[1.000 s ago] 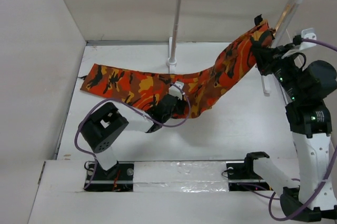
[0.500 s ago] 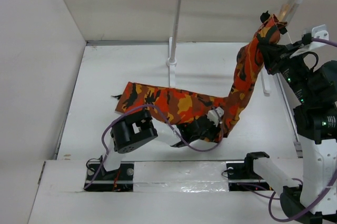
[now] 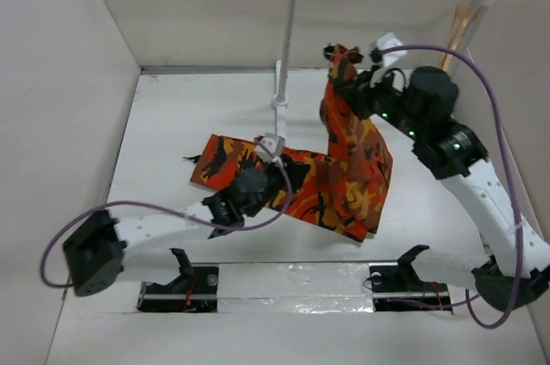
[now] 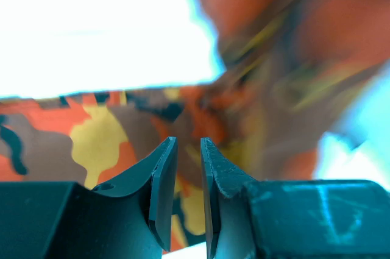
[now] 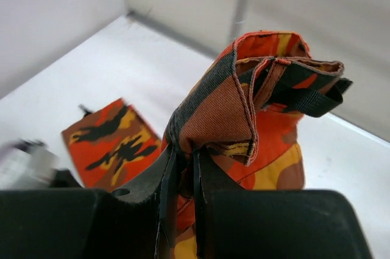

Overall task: Place the trousers on the hanger
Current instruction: Fold the trousers at the center of the board.

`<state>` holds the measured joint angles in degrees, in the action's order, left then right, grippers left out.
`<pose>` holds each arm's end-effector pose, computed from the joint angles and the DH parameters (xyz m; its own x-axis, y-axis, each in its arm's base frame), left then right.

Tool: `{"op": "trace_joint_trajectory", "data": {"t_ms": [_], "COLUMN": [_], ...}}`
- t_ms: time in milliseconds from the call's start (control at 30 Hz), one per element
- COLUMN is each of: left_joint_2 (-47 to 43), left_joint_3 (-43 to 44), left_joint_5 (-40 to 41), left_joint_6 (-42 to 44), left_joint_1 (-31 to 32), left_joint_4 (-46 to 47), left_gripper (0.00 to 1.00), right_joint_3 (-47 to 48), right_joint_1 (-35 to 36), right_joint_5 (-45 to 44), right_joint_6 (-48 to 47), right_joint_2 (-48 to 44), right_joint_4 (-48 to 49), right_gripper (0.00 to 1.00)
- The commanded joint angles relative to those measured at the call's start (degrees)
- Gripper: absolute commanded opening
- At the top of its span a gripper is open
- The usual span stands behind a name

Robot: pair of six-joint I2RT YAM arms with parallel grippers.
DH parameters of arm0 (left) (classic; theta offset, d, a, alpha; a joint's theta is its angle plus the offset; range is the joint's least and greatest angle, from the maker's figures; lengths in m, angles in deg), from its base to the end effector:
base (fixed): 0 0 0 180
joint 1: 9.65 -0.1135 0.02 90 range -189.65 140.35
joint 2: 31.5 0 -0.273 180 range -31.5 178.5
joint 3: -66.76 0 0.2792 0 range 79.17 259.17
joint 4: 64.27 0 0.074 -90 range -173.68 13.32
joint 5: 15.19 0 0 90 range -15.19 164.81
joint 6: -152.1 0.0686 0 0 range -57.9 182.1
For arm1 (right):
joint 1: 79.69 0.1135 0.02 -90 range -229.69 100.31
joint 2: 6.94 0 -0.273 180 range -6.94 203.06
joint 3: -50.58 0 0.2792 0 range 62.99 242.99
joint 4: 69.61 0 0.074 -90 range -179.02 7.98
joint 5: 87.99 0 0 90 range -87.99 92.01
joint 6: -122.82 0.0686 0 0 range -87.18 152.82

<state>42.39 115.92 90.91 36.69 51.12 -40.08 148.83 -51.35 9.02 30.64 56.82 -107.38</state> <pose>0.1815 -0.2854 0.2577 -0.3058 -0.2977 -0.9043 0.6330 0.6459 -0.4267 0.2348 0.1361 0.5083 -0.0283 -0.0582 -0.9979 -0.5799 0.8141 -0.0310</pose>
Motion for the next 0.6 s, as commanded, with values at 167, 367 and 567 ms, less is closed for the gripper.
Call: {"op": "trace_joint_trajectory", "data": {"t_ms": [167, 367, 567], "left_joint_2": [-34.7, -48.5, -56.2], "left_joint_3": [-2.1, 2.4, 2.3], "left_joint_5": [15.6, 21.1, 28.0], "left_joint_6": [-4.1, -4.4, -4.8], "left_joint_1": [1.1, 1.1, 0.6], "left_joint_4": [-17.9, -29.7, -33.4], "left_gripper": [0.19, 0.19, 0.2], "right_joint_3": [12.8, 23.9, 30.0], "right_joint_1": [12.9, 15.9, 21.2], "right_joint_5": [-9.5, -5.8, -0.6], "right_joint_6": [-2.8, -1.4, 2.3], "right_joint_2": [17.7, 33.0, 50.0], "right_joint_4": [13.1, 16.0, 20.8], "right_gripper": [0.0, 0.0, 0.2]}}
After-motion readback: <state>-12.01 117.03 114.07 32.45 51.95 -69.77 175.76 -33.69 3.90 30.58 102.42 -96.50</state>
